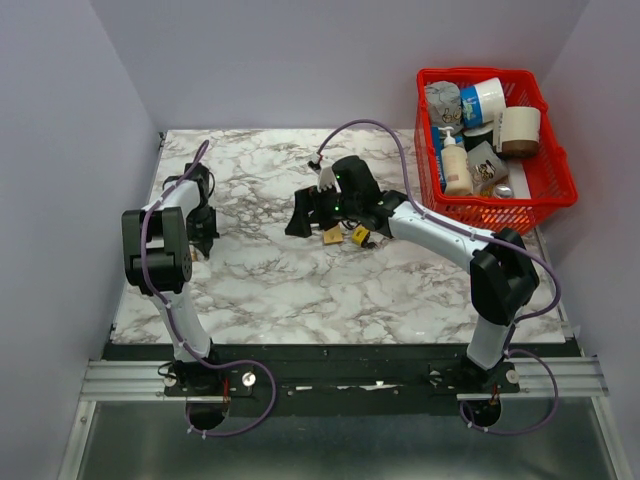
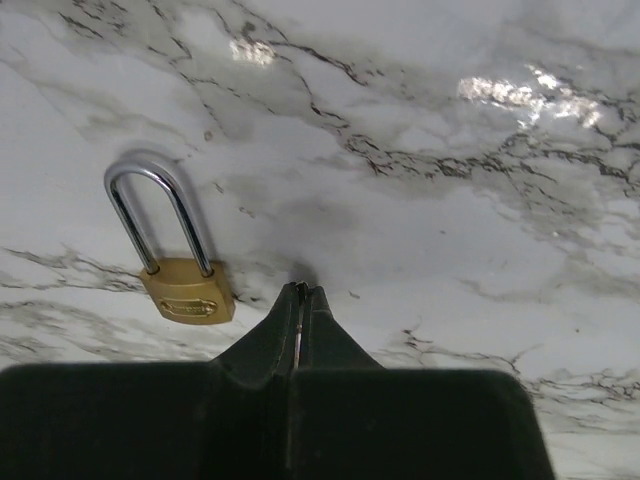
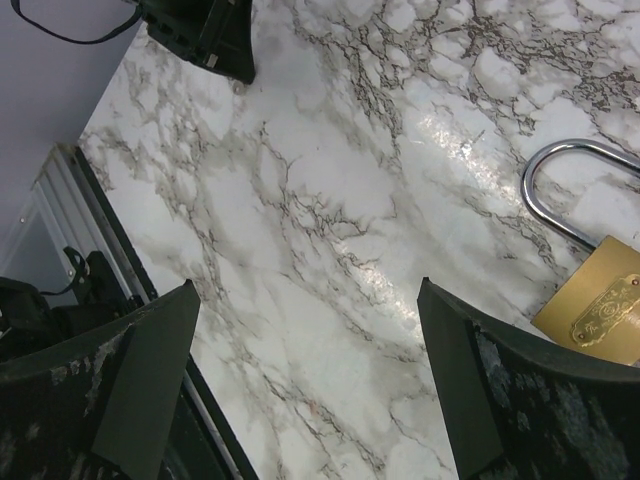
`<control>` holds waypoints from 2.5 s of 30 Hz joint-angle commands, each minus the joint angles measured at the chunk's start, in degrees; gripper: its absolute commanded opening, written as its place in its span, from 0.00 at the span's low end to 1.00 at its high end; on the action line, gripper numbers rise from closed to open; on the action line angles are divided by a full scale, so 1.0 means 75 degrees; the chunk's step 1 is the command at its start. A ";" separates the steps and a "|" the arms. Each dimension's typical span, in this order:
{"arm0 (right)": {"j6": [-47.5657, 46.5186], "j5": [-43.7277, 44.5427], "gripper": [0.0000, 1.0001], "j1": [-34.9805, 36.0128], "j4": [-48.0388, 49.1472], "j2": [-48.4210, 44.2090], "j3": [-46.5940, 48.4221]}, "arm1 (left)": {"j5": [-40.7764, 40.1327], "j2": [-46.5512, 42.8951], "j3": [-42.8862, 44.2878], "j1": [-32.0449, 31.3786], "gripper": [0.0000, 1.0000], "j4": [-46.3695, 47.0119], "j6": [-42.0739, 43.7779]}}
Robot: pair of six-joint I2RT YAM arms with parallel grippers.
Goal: Lock with the key
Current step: Place the key at the center of the board, then pick up the lock from the center of the board.
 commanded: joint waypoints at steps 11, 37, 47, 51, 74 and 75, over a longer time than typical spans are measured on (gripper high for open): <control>0.0024 -0.0228 1.00 -0.0068 -0.0064 -0.0043 0.0021 | -0.0743 0.0250 0.0024 0.0175 0.36 0.0186 0.0272; -0.2587 0.0568 1.00 -0.0747 -0.2957 0.0800 0.1741 | 0.2864 -0.3803 0.0623 0.0011 0.91 0.1578 -0.0453; -0.8081 -0.0967 1.00 -0.0970 -0.4282 0.1035 0.1638 | 0.5444 -0.4777 -0.0292 0.0234 0.99 0.2552 0.0003; -0.9778 -0.0943 1.00 -0.0970 -0.4655 0.1468 0.1999 | 0.5748 -0.5081 -0.0667 0.0245 0.99 0.3044 -0.0289; -1.1343 -0.1013 1.00 -0.1134 -0.5816 0.3777 0.4226 | 0.6722 -0.5293 -0.1370 0.0515 0.99 0.3221 -0.1017; -1.1308 -0.1002 1.00 -0.1134 -0.6073 0.3998 0.4402 | 0.6722 -0.5293 -0.1371 0.0515 0.99 0.3232 -0.1029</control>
